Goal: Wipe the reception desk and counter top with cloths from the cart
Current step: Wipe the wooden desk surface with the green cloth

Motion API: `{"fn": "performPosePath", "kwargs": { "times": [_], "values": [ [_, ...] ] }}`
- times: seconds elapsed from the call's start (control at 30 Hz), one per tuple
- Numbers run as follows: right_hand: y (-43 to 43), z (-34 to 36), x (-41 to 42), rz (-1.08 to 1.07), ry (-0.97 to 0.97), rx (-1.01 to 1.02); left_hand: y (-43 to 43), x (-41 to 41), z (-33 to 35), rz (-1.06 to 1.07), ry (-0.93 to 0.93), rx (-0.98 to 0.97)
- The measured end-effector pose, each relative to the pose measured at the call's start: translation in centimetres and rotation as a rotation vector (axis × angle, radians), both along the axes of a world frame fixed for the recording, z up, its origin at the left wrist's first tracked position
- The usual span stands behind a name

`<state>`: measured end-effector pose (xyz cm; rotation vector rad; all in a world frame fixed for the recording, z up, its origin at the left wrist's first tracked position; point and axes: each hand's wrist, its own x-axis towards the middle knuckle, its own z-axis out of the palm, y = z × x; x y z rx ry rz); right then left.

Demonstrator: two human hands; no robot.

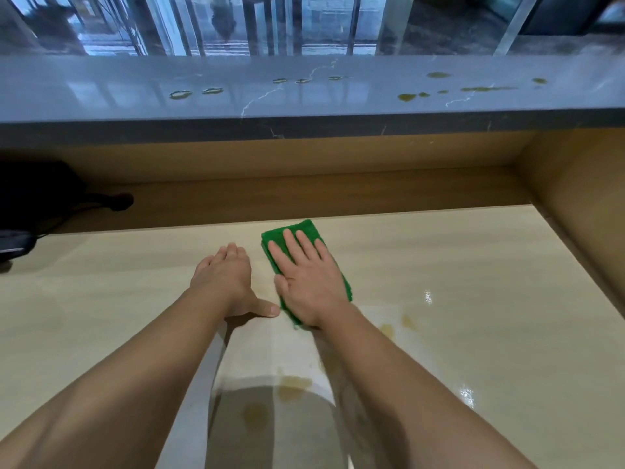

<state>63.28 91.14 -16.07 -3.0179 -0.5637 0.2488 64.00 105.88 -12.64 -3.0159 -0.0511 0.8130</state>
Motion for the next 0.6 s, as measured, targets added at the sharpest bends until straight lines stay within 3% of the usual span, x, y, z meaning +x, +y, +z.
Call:
{"fn": "performPosePath", "kwargs": {
  "times": [0.1, 0.3, 0.4, 0.6],
  "values": [
    [-5.2, 0.0, -0.5, -0.023, 0.007, -0.009, 0.4, -0.1, -0.1, -0.016, -0.045, 0.007],
    [-17.4, 0.1, -3.6, -0.39, -0.001, -0.03, -0.3, -2.8, 0.6, -0.075, -0.263, -0.011],
    [-20.2, 0.5, -5.1, -0.514, 0.003, -0.038, -1.0, -5.1, 1.7, -0.092, -0.396, -0.135],
    [-15.2, 1.1, -5.6, -0.763, 0.094, 0.034, -1.5, -11.4, 3.3, -0.123, -0.236, -0.298]
  ]
}}
